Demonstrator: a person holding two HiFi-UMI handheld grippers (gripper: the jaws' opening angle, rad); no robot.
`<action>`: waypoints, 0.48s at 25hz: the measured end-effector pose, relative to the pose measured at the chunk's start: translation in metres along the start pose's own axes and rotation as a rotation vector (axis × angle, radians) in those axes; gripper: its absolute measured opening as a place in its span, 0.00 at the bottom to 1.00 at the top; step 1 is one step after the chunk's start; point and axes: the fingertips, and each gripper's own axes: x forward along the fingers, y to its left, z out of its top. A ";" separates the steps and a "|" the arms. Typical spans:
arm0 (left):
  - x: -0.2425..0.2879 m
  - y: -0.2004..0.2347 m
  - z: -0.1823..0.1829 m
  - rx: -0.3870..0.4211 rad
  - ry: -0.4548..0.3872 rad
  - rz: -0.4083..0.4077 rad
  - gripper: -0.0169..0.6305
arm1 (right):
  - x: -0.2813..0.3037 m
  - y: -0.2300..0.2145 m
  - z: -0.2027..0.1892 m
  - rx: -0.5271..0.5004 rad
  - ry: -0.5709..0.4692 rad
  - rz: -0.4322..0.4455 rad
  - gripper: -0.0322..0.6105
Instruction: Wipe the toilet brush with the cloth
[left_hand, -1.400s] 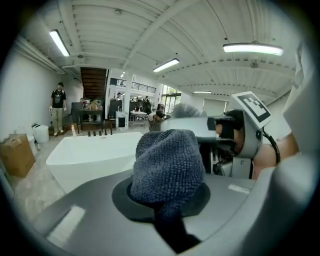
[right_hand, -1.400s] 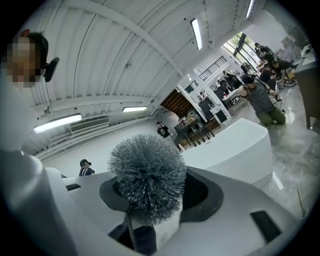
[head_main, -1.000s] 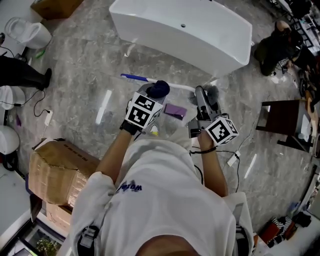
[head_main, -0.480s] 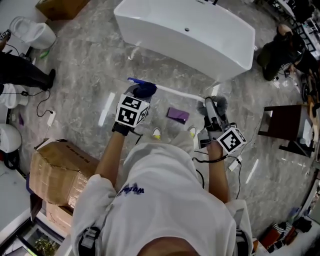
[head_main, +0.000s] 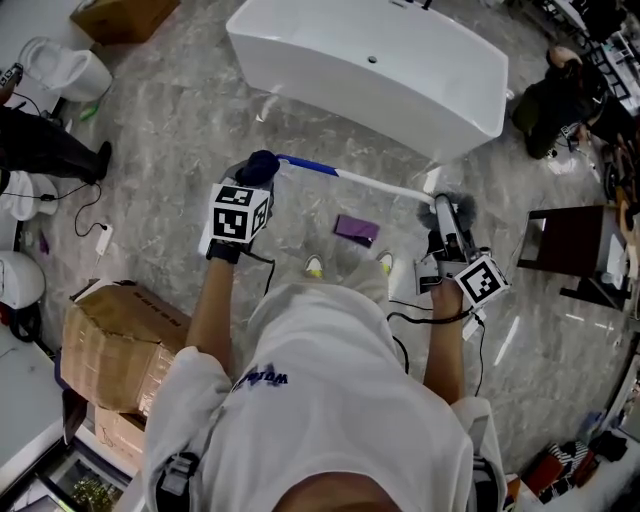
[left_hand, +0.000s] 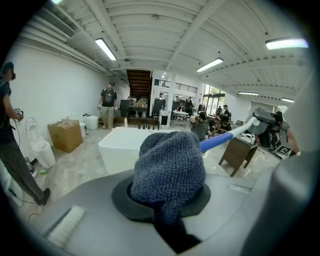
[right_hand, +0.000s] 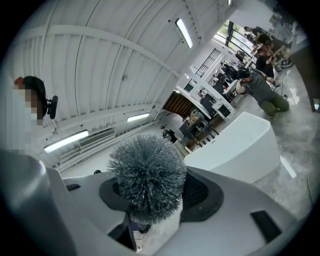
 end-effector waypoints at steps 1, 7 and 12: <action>-0.001 0.004 0.001 0.006 -0.006 0.021 0.10 | -0.002 -0.005 -0.001 -0.014 -0.002 -0.027 0.41; -0.013 -0.012 0.021 0.013 -0.102 0.013 0.10 | 0.008 -0.005 -0.028 -0.229 0.078 -0.130 0.41; -0.016 -0.051 0.033 0.101 -0.168 -0.026 0.10 | 0.032 0.007 -0.046 -0.343 0.095 -0.143 0.40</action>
